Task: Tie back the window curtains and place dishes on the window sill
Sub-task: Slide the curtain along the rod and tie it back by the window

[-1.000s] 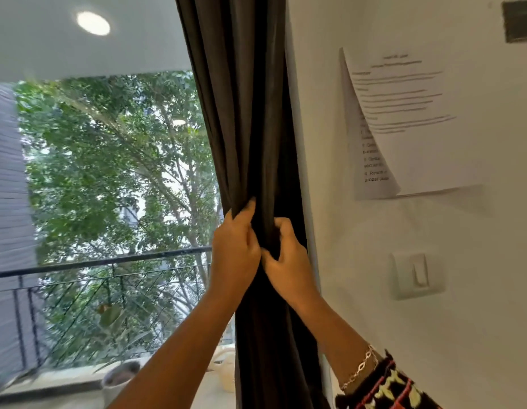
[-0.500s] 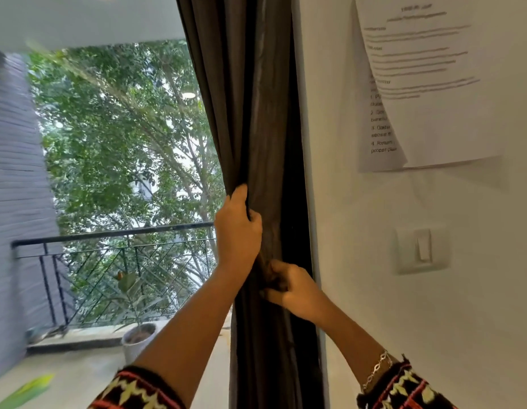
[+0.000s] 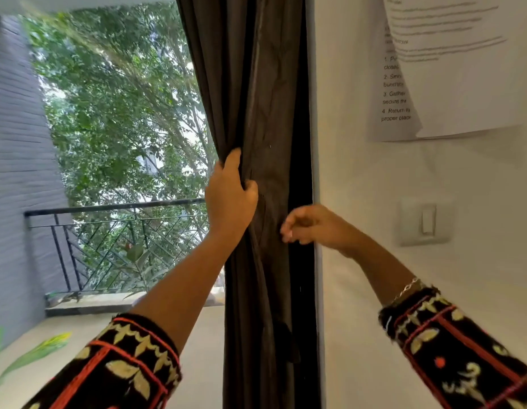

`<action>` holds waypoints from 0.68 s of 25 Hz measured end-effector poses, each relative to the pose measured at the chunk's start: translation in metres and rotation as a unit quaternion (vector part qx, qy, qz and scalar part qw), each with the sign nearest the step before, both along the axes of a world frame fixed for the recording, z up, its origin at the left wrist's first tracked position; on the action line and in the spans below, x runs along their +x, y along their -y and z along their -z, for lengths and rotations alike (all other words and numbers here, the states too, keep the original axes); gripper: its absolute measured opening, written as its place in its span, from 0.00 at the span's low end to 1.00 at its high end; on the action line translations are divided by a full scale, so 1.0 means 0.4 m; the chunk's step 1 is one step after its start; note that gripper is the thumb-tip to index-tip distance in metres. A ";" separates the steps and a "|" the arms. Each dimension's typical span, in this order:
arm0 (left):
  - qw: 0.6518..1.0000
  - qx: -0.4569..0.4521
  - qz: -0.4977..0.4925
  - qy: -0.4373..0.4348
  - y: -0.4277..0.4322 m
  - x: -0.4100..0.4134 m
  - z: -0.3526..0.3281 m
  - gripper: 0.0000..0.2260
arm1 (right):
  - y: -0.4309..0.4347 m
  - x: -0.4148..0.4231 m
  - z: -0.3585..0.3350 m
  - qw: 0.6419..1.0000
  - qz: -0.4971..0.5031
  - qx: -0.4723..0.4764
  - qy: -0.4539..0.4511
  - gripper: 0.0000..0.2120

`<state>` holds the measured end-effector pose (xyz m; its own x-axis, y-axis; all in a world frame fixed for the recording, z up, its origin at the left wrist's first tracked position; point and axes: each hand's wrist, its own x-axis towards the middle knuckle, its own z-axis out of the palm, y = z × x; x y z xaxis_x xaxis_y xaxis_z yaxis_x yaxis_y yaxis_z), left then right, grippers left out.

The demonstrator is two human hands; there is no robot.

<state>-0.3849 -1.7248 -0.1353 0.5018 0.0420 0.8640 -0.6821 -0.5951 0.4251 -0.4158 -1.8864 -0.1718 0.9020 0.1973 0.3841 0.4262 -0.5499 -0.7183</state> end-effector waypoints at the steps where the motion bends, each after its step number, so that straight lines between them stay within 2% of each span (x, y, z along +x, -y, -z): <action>1: 1.000 -0.001 -0.017 0.004 0.001 -0.001 -0.015 0.23 | 0.001 -0.005 -0.066 0.998 0.018 0.035 0.050 0.05; 5: 0.996 0.023 -0.076 0.031 0.015 -0.008 -0.144 0.22 | -0.013 -0.015 -0.337 0.955 0.085 0.119 0.257 0.03; 9: 0.990 0.047 -0.103 0.085 0.030 -0.027 -0.290 0.15 | -0.035 -0.015 -0.553 0.919 0.128 0.167 0.334 0.12; 13: 0.987 0.060 -0.098 0.110 0.038 -0.041 -0.400 0.12 | -0.045 -0.040 -0.748 0.892 0.169 0.135 0.396 0.21; 17: 0.987 0.090 -0.057 0.120 0.057 -0.051 -0.404 0.13 | -0.104 -0.099 -0.908 0.864 0.184 0.063 0.465 0.41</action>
<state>-0.4054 -1.7476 0.0261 0.2833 -0.0788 0.9558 -0.6750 -0.7243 0.1404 -0.4553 -1.8448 0.1913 0.1849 -0.1326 0.9738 0.6637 -0.7139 -0.2232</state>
